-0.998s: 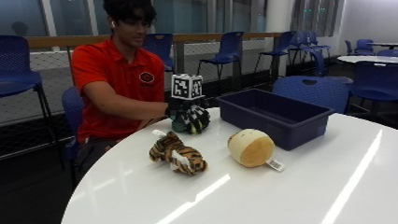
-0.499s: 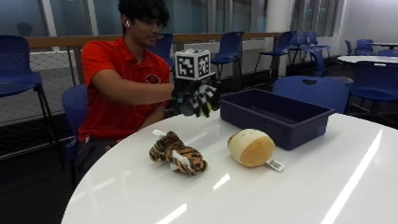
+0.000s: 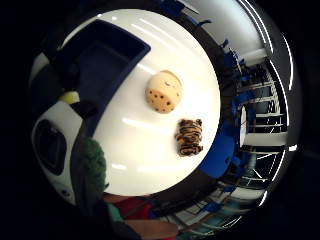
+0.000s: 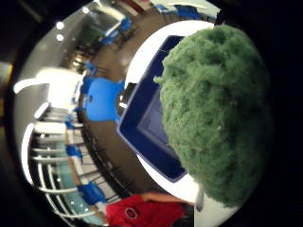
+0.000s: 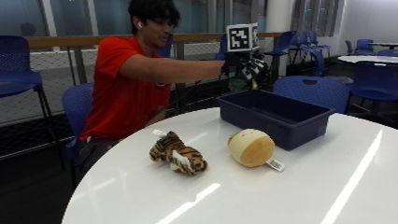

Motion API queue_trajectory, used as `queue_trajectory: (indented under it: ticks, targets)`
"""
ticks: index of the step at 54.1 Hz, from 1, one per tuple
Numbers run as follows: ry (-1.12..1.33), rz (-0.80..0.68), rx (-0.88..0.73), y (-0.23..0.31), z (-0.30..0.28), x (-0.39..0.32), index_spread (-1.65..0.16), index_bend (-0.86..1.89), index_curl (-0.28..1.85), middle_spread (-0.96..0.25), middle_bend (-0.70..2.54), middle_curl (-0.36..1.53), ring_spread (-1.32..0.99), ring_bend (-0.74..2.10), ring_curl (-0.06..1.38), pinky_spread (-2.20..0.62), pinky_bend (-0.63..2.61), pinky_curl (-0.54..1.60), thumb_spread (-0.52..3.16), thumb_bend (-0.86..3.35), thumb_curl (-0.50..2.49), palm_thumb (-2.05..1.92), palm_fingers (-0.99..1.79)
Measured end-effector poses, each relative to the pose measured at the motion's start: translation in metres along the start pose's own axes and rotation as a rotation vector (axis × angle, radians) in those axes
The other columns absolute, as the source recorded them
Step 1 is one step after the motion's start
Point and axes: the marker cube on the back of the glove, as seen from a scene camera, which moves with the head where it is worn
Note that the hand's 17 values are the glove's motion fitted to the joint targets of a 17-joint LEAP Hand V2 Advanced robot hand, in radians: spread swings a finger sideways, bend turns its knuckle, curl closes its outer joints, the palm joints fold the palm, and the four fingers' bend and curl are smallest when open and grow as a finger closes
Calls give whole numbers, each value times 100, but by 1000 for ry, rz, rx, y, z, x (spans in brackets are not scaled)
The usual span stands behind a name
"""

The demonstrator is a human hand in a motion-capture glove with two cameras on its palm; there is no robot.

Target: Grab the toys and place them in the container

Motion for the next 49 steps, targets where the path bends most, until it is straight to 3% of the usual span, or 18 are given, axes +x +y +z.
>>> queue_trajectory:
  ticks: [9, 14, 17, 21, 24, 25, 29, 30, 32, 38, 41, 46, 49]
  targets:
    - [17, -8, 32, -22, 9, -24, -50, 17, 74, -54, 48, 68, -52, 74, 45, -47, 93, 41, 66, 6, 88, 68, 101]
    - [43, -111, 4, -25, 20, -30, -51, 16, 77, -54, 46, 70, -52, 72, 45, -48, 95, 41, 67, 3, 89, 66, 96]
    - [21, -45, -14, -30, 27, -31, -50, 15, 79, -54, 45, 71, -52, 72, 45, -48, 96, 41, 68, 2, 90, 66, 95]
    - [59, -74, -39, -31, 40, -24, -49, 9, 78, -53, 34, 68, -48, 70, 44, -46, 104, 43, 76, 1, 89, 64, 78]
    - [16, -14, -56, -32, 45, -29, -48, 17, 80, -51, 34, 68, -43, 56, 42, -36, 98, 43, 86, -1, 87, 59, 45]
    - [-8, -1, -61, -31, 46, -32, -48, 17, 81, -52, 35, 69, -43, 62, 45, -37, 103, 45, 86, 0, 87, 61, 56]
    - [-8, -97, -91, -25, 46, -34, -47, 18, 78, -44, 24, 65, -37, 43, 38, -23, 95, 42, 102, -5, 78, 47, 17]
    - [37, -161, -101, -22, 47, -31, -47, 20, 81, -47, 34, 68, -37, 47, 40, -25, 98, 43, 102, 0, 80, 52, 40]
    - [108, -250, -125, -16, 46, -27, -45, 10, 73, -39, 16, 61, -33, 38, 35, -17, 96, 41, 107, -7, 73, 39, -2]
    - [32, -53, -135, -10, 37, -34, -39, 6, 63, -26, 12, 54, -19, 25, 32, -5, 96, 39, 112, -8, 62, 22, -27]
    - [38, -60, -126, -6, 34, -28, -37, 6, 58, -22, 11, 51, -14, 22, 30, -2, 93, 37, 113, -7, 57, 16, -28]
    - [98, -191, -90, 10, 26, -3, -35, 9, 51, -17, 11, 46, -9, 18, 29, 3, 88, 35, 112, -8, 51, 4, -28]
    - [60, -75, -78, 15, 20, 11, -34, 10, 48, -15, 11, 43, -7, 17, 29, 4, 86, 34, 111, -7, 48, 0, -27]
